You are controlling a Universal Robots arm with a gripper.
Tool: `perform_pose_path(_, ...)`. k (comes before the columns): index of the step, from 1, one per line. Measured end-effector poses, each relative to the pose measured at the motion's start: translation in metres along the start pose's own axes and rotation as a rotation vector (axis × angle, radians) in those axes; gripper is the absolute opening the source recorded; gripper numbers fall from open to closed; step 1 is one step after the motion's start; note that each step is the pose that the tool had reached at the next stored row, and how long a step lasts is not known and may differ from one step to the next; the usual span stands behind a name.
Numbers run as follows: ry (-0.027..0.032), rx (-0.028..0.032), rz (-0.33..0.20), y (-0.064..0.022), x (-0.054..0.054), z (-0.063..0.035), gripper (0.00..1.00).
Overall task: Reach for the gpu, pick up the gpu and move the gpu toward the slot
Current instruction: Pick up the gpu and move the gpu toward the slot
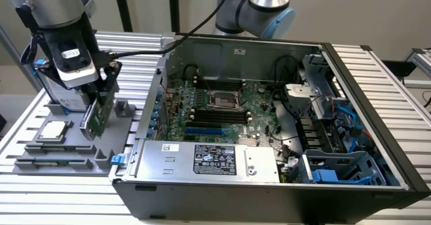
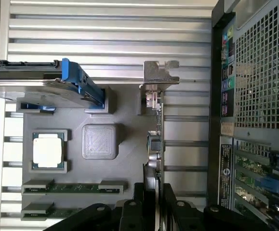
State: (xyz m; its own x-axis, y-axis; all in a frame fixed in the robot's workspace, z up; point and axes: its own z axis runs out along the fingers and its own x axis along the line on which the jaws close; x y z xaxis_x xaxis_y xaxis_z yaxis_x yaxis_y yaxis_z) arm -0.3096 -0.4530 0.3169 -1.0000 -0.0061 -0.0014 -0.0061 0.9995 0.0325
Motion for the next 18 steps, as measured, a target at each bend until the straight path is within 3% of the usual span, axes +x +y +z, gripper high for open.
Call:
perform_pose_path(11,0.0004,0.0000,0.000,0.0016,-0.017,-0.0499,0.26)
perform_pose_path(18,0.0008,0.0000,0.000,0.0026,-0.044,-0.0821,0.26)
